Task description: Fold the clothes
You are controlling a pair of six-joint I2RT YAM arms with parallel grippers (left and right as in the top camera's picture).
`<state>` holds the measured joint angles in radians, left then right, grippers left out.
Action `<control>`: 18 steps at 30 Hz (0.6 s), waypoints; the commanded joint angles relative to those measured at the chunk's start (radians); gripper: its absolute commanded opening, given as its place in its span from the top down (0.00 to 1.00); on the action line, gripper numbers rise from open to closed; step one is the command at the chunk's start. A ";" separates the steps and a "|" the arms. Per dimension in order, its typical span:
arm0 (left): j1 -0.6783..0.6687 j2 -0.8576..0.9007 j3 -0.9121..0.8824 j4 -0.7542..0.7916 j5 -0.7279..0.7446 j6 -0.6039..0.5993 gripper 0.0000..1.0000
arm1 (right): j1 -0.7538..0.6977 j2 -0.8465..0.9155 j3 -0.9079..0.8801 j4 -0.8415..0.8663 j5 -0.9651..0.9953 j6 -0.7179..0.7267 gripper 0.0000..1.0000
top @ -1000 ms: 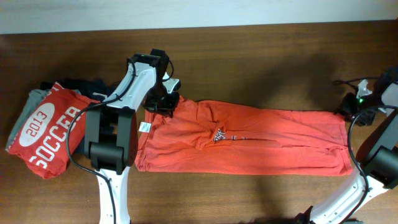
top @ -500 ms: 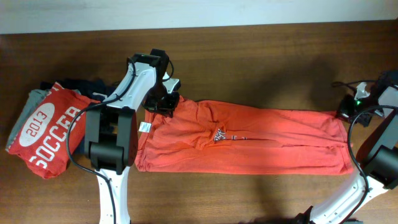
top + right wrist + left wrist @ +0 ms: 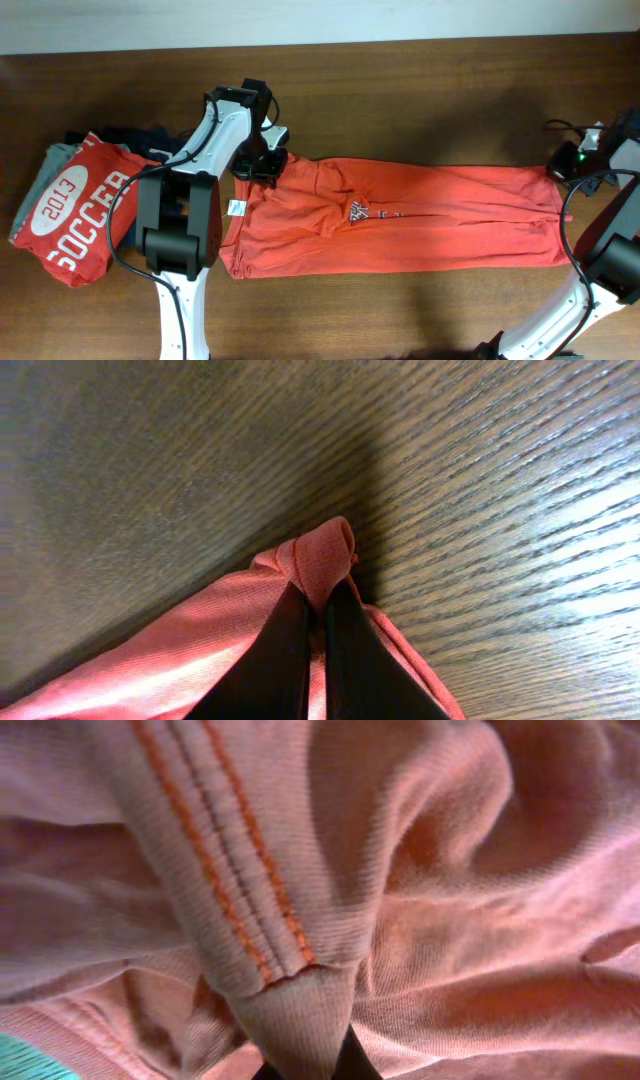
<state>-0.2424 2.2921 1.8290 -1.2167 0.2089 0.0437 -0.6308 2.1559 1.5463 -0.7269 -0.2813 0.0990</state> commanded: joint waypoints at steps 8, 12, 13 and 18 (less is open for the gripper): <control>0.100 0.008 0.001 -0.026 -0.083 -0.051 1.00 | -0.039 0.010 0.069 -0.021 -0.082 0.019 0.96; 0.125 0.008 0.008 -0.027 -0.053 -0.051 0.91 | -0.038 0.010 0.069 -0.031 -0.082 0.019 0.96; 0.128 0.008 0.011 -0.031 -0.048 -0.051 0.85 | -0.038 0.010 0.069 -0.034 -0.083 0.019 0.96; 0.129 0.001 0.071 -0.103 -0.048 -0.051 0.63 | -0.039 0.002 0.071 -0.047 -0.117 0.019 0.68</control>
<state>-0.1169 2.2929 1.8458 -1.2938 0.1692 -0.0044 -0.6582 2.1593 1.5913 -0.7712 -0.3767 0.1188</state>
